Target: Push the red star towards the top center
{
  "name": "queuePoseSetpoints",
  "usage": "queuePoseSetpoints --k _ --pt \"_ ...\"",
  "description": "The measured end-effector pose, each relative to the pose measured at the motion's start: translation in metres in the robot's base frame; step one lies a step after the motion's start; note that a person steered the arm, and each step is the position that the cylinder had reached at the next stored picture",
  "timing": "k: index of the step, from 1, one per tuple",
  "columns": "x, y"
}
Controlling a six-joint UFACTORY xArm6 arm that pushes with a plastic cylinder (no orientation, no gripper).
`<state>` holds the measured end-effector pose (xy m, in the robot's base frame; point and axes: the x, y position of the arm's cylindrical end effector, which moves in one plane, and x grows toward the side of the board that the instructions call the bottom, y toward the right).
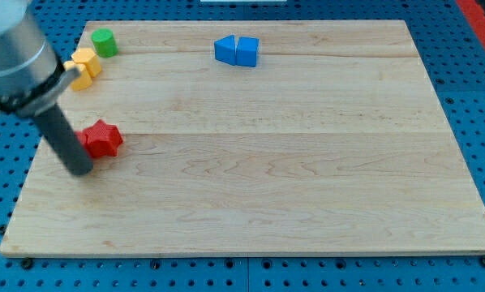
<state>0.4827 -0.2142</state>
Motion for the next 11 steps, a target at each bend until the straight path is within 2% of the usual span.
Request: queuePoseSetpoints --k 1,2,3,4,5,6,7,8,9,10,11 --pt "-0.044 0.019" --pt "-0.069 0.067" --pt "-0.140 0.140" --pt "-0.102 0.162" --pt "-0.046 0.127" --pt "-0.078 0.075" --pt "-0.139 0.098" --pt "-0.141 0.108" --pt "-0.126 0.036" --pt "-0.176 0.055" --pt "-0.187 0.169"
